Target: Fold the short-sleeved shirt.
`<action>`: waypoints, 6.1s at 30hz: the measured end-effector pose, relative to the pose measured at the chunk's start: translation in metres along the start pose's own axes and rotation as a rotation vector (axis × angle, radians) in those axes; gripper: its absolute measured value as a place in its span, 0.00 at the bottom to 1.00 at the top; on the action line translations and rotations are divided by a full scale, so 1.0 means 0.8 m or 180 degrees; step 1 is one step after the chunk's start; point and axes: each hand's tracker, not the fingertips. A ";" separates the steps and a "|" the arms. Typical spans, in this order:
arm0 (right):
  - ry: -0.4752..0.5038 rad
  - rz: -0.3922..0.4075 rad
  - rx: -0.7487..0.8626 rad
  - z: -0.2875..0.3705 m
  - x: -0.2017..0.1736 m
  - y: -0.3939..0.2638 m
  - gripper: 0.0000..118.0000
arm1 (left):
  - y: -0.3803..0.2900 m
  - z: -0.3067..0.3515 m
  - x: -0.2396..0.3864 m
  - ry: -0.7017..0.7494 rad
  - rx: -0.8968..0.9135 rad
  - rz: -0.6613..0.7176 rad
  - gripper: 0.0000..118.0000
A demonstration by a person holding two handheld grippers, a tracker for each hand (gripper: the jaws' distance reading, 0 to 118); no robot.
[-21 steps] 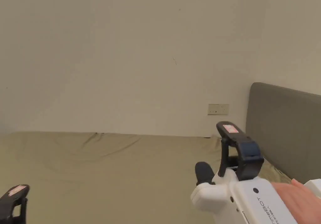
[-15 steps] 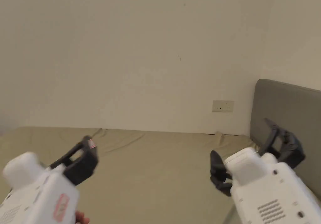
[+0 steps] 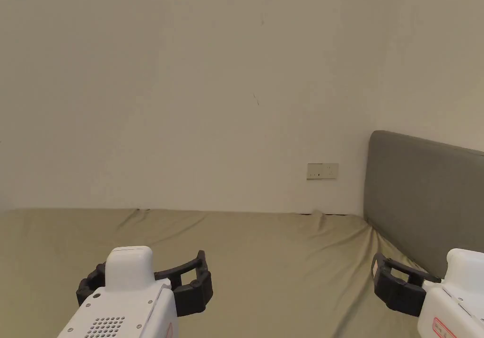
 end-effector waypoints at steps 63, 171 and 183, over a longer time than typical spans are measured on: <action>0.0076 0.0485 0.0245 0.022 -0.050 -0.010 0.99 | 0.005 0.034 0.017 -0.0316 0.0070 -0.0346 1.00; -0.0494 0.0377 -0.0206 0.010 0.080 -0.073 0.02 | -0.370 -0.124 0.327 -0.2321 -0.2842 -0.0731 0.06; -0.0308 0.0492 -0.0021 0.034 0.049 -0.055 0.02 | -0.173 -0.087 0.172 -0.1495 -0.1596 -0.0135 1.00</action>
